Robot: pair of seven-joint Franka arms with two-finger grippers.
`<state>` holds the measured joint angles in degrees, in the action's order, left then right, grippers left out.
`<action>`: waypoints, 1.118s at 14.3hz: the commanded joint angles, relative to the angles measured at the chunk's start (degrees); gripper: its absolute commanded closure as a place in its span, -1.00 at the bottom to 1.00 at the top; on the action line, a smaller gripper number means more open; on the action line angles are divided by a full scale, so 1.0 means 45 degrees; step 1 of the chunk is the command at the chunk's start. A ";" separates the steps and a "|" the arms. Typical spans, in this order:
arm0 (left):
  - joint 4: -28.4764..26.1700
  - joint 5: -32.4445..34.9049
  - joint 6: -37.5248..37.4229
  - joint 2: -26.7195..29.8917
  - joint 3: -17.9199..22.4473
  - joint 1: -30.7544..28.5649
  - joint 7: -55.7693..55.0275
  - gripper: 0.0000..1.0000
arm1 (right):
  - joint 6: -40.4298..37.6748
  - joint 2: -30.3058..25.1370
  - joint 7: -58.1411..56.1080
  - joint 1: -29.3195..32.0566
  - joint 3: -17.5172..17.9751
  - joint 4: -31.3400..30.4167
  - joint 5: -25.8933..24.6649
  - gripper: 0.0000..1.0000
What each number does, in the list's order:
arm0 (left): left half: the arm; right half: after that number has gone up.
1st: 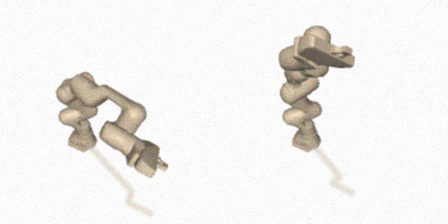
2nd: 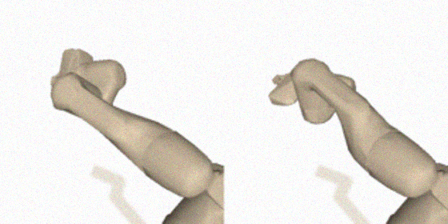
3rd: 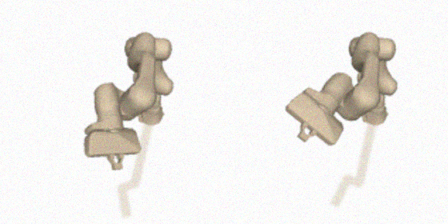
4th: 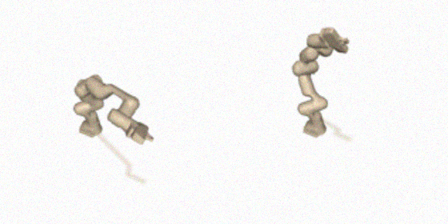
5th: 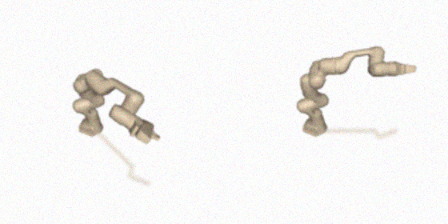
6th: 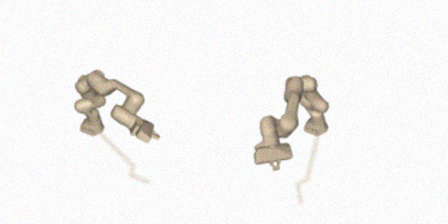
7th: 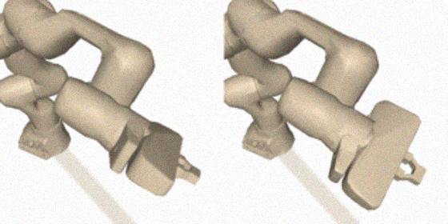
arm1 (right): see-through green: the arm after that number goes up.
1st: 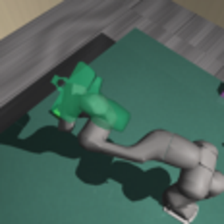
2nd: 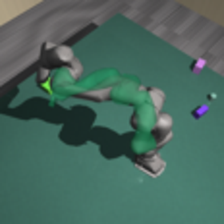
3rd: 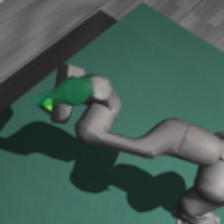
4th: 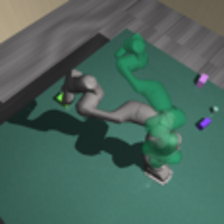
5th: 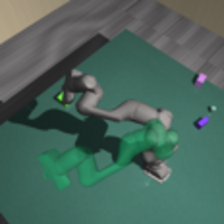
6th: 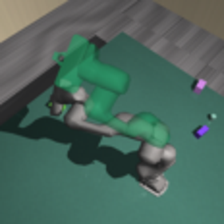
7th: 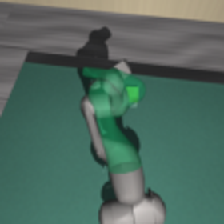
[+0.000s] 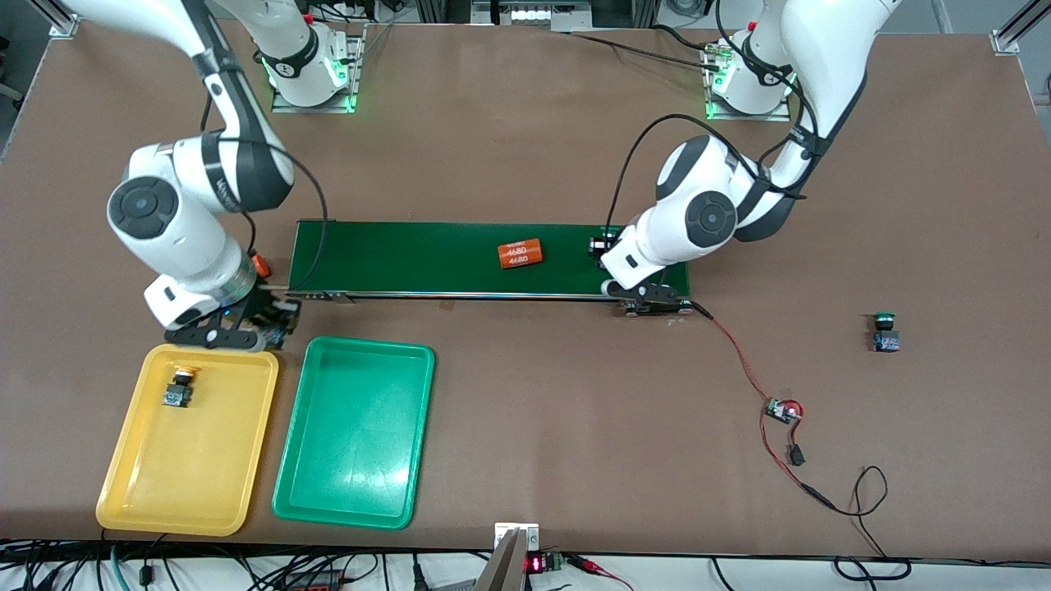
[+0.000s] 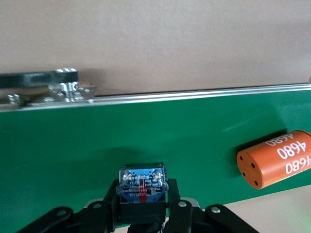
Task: Sort buttons by color to trays
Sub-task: 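Carry the yellow-cap button over the yellow tray with the right gripper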
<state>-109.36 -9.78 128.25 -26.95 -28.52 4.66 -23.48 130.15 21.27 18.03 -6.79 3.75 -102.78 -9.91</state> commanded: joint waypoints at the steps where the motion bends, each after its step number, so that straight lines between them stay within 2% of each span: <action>1: -0.0014 0.0533 0.0113 -0.0104 -0.0049 -0.0039 -0.0290 0.16 | -0.0075 0.1286 -0.0489 0.0277 -0.0130 0.1372 -0.0571 0.45; 5: -0.0015 0.1527 0.0132 -0.0163 -0.0049 -0.0019 -0.0290 0.14 | 0.0023 0.2323 -0.1579 0.1389 -0.0130 0.2057 -0.0747 0.45; 6: -0.0014 0.1801 0.0132 -0.0259 -0.0049 -0.0038 -0.0270 -0.04 | 0.0313 0.2557 -0.1893 0.1720 -0.0130 0.2135 -0.0747 0.45; 8: -0.0014 0.1842 0.0113 -0.0358 -0.0049 -0.0058 -0.0270 -0.99 | 0.0938 0.2850 -0.2246 0.1957 -0.0188 0.2156 -0.0806 0.45; 10: 0.0044 0.1842 0.0035 -0.0261 -0.0049 -0.0136 -0.0270 -1.00 | 0.1816 0.3357 -0.2287 0.2036 -0.0519 0.2156 -0.1427 0.44; 13: 0.0316 0.1842 -0.0471 0.0498 -0.0049 -0.0408 -0.0270 -1.00 | 0.2620 0.3886 -0.2267 0.2114 -0.0716 0.2156 -0.1529 0.42; 16: 0.1000 0.1842 -0.2361 0.0969 0.0184 -0.0566 -0.0192 -1.00 | 0.2621 0.4004 -0.2131 0.2153 -0.0716 0.2156 -0.1528 0.37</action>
<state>-106.14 -2.97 123.23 -25.18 -28.27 2.59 -23.95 141.90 38.76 8.42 2.58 0.39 -94.36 -15.91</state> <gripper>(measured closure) 0.000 0.595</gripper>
